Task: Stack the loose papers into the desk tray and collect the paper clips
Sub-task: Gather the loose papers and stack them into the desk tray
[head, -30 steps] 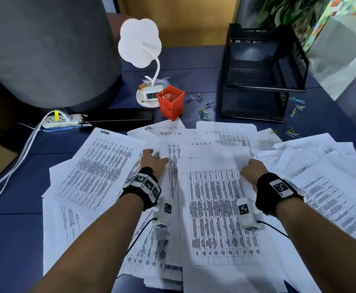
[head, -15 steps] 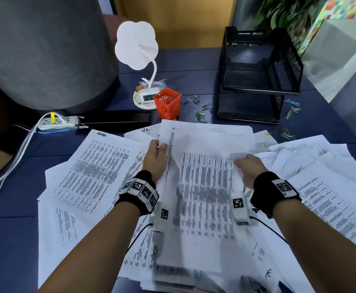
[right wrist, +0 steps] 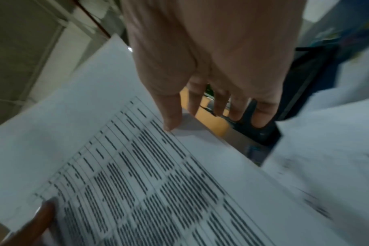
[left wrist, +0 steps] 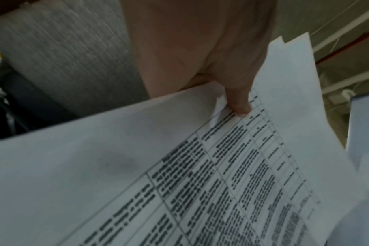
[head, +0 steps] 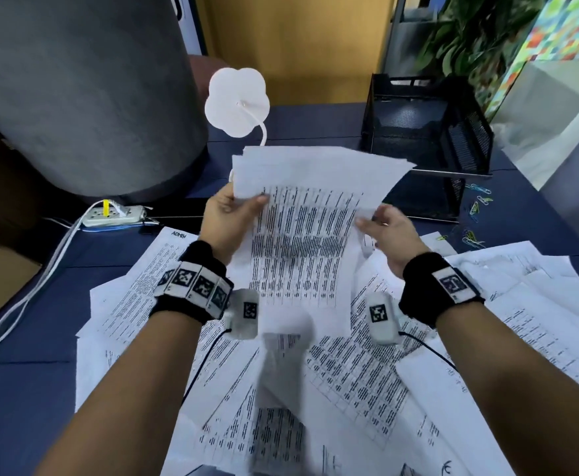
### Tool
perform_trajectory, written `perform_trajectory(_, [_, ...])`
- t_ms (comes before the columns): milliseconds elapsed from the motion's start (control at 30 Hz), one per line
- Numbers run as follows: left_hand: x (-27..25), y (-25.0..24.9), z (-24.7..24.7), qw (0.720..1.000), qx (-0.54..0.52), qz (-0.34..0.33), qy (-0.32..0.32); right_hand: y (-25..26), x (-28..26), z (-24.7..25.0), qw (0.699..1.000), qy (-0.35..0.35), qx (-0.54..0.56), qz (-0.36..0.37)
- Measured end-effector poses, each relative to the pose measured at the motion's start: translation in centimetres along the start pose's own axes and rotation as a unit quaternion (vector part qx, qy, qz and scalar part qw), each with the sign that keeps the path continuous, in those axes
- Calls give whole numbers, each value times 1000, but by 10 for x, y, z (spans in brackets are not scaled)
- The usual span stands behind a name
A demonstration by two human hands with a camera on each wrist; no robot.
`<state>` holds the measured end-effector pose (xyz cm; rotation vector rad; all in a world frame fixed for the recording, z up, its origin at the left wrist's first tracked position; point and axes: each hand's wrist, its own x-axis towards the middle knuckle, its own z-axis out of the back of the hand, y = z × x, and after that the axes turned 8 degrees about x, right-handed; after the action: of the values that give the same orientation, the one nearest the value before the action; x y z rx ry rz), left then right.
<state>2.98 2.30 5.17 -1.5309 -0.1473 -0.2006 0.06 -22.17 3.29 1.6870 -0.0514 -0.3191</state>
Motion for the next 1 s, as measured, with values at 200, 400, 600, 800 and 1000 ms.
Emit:
perform_trajectory(200, [7, -24, 7, 983, 119, -98, -102, 42, -6, -29, 990, 20, 52, 128])
perform_trajectory(400, [-9, -9, 2, 976, 134, -108, -132, 37, -15, -43, 987, -1, 0, 158])
perform_trajectory(600, [-15, 18, 3, 993, 55, -3, -101, 17, -20, -46, 994, -2, -41, 104])
perform_trajectory(800, [-4, 10, 0, 991, 11, -2, -135, 11, -14, -47, 993, -4, -60, 102])
perform_trajectory(1000, [7, 16, 3, 988, 48, 53, -136, -13, -1, -42, 996, -10, -80, 29])
